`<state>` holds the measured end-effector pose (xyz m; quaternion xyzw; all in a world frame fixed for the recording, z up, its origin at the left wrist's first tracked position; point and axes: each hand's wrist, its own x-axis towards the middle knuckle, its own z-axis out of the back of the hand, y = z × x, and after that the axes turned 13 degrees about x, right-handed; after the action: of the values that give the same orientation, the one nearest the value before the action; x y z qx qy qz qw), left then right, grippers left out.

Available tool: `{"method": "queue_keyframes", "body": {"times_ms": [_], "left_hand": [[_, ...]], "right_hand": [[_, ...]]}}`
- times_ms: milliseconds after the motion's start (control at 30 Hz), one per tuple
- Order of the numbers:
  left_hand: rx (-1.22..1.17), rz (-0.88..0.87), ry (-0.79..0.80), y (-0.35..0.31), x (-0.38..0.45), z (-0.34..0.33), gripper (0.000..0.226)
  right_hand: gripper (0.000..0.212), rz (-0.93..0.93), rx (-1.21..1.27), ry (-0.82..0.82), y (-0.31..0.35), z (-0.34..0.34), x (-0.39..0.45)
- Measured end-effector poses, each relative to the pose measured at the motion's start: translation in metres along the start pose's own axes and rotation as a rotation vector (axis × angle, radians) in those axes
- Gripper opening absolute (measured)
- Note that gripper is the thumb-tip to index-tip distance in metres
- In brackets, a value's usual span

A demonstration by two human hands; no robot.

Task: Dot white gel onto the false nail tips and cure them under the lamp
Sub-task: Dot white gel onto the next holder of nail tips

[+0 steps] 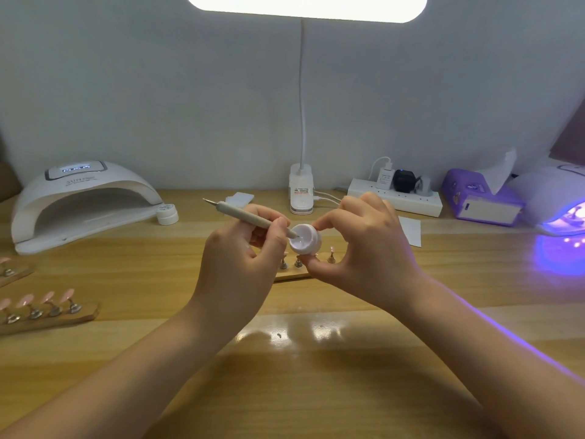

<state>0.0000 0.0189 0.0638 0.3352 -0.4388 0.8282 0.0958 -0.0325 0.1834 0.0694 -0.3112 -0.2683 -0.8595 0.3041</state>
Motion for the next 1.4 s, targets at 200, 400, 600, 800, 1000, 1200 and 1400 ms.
{"method": "queue_keyframes", "body": {"times_ms": [200,400,600,800,1000,1200,1400], "left_hand": [[-0.134,0.117,-0.04,-0.003,0.004,0.003,0.017],[-0.396,0.412,-0.029,0.004,0.011,0.003,0.024],[-0.539,0.596,0.026,0.007,0.012,0.001,0.035],[-0.514,0.608,0.004,0.01,0.012,0.001,0.028],[-0.547,0.624,0.008,0.012,0.014,0.0,0.029],[-0.646,0.719,0.015,0.015,0.017,0.0,0.027],[-0.985,0.863,-0.003,0.014,0.026,0.005,0.023]], "right_hand": [[0.04,-0.006,0.009,0.015,-0.001,0.0,0.001],[0.039,-0.024,0.067,-0.007,0.0,0.0,0.001],[0.041,-0.051,0.154,-0.023,0.001,0.0,0.003],[0.042,-0.061,0.203,-0.033,0.001,0.003,0.005],[0.041,-0.061,0.207,-0.031,0.004,0.002,0.004],[0.042,-0.073,0.185,-0.035,0.0,-0.002,0.003],[0.038,-0.268,0.09,-0.065,-0.028,-0.003,0.004]]}}
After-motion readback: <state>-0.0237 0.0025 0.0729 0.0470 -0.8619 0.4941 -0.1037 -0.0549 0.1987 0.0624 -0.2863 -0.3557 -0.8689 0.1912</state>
